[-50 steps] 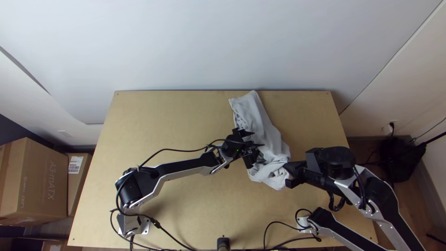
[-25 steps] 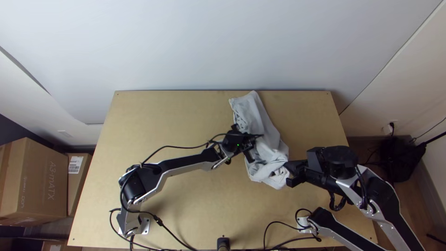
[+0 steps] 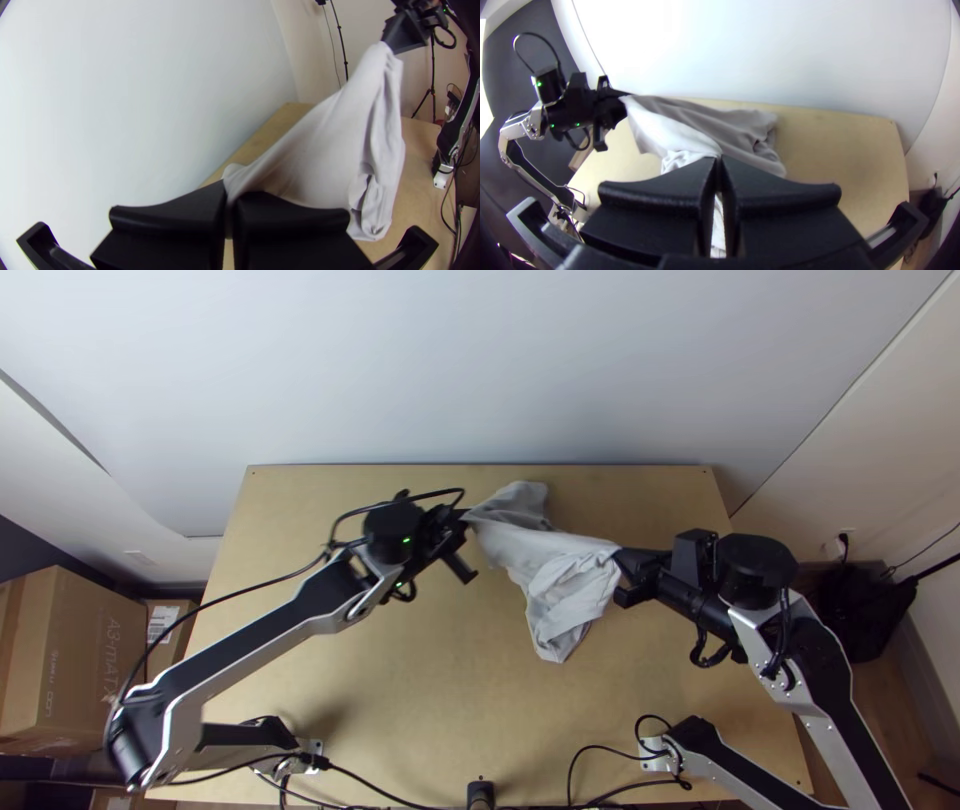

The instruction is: Fold the t-shirt

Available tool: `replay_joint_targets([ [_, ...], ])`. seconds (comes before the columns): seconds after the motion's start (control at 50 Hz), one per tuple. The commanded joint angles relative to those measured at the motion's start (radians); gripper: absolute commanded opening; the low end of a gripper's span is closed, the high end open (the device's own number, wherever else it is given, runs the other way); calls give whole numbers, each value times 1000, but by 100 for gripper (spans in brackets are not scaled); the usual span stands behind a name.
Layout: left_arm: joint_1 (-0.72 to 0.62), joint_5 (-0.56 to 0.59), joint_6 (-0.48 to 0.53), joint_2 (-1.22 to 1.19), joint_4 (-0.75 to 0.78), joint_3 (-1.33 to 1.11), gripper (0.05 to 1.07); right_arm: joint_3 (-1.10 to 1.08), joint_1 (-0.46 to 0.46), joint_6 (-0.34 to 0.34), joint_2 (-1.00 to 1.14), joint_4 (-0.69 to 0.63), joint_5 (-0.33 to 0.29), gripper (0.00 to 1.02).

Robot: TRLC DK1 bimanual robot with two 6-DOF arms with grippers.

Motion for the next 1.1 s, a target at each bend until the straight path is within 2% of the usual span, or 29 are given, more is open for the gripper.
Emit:
replay_joint_targets([
  [0.0,9,-47,-25,-148,-95,-50,8,52,13,-12,19,65,-1,2],
  [0.14,-14,-55,-111,-294,-299,-33,8,75,91,-10,26,128,-1,2],
  [0.2,-23,-40,-183,-331,-392,-9,8,80,120,-6,21,132,-1,2],
  [0.3,-28,-1,-260,-363,-435,-41,8,52,120,-1,19,120,-1,2],
  [0.4,-46,-1,-258,-343,-404,-112,8,6,88,-1,6,102,-1,2],
  [0.48,-58,5,-258,-292,-345,-147,8,-20,24,-9,-8,85,-1,2],
  [0.6,-83,48,-278,-154,-242,-161,8,-53,-61,-49,-31,57,-4,2],
  [0.76,-138,88,-292,61,-99,-131,8,-66,-187,-64,-60,-10,-76,2],
  [0.84,-156,120,-309,154,-58,-95,9,-66,-226,-63,-73,-46,-90,2],
  [0.86,-158,121,-317,173,-49,-85,11,-64,-233,-63,-74,-58,-91,2],
  [0.9,-166,138,-323,206,-47,-59,22,-64,-245,-59,-82,-73,-93,2],
  [0.96,-169,157,-341,252,-45,-23,53,-67,-257,-55,-96,-93,-97,2],
  [1.04,-169,192,-357,291,-49,28,88,-69,-271,-50,-106,-115,-100,2],
  [1.06,-169,195,-361,292,-39,34,100,-69,-271,-49,-108,-119,-100,2],
  [1.08,-169,195,-370,294,-35,43,104,-67,-273,-46,-108,-124,-99,2],
])
